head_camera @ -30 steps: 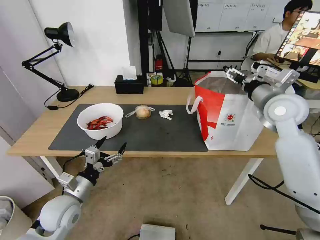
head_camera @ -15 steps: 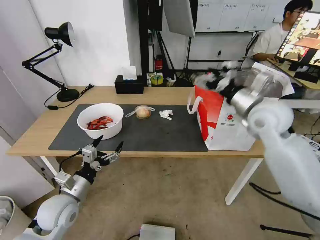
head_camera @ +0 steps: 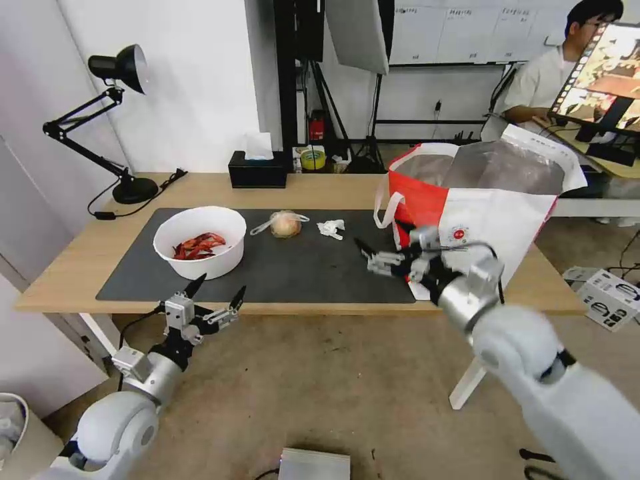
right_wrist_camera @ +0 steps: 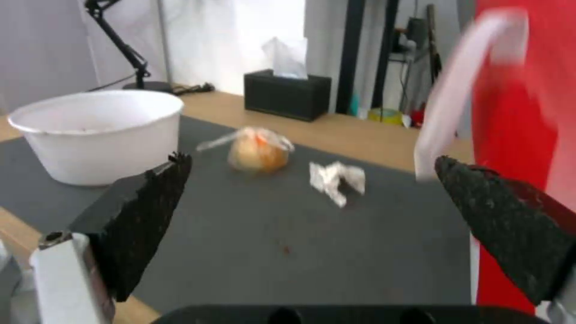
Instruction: Pick up the trash from the table and place it into the takeout bag.
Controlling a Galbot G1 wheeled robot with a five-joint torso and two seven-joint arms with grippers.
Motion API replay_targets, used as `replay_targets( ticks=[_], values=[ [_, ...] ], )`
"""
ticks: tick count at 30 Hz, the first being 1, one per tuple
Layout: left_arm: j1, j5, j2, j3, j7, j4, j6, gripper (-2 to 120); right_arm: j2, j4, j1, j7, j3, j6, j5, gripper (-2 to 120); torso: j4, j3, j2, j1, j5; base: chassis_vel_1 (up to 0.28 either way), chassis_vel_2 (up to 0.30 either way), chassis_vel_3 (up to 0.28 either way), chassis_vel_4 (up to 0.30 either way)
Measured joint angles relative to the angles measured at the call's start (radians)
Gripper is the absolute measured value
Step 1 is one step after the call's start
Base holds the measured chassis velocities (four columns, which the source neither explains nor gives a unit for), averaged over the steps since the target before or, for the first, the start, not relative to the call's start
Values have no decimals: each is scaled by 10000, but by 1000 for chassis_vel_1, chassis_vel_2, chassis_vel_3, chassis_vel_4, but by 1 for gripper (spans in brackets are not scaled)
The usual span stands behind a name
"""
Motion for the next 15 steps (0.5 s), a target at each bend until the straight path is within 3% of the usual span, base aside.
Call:
replay_targets(
  ticks=[6,15],
  values=[
    [258,130,-181,-111,69,46,-225,100,294,-358,-1118,21,74,1230,-349,100,0,1,0,0,1,0,0,0,0],
    [603,485,-319,-327,81,140,-349,100,517,-414,-2053,13,281,2234,-618,100,1,1,0,0,0,0,0,0,0]
  ],
)
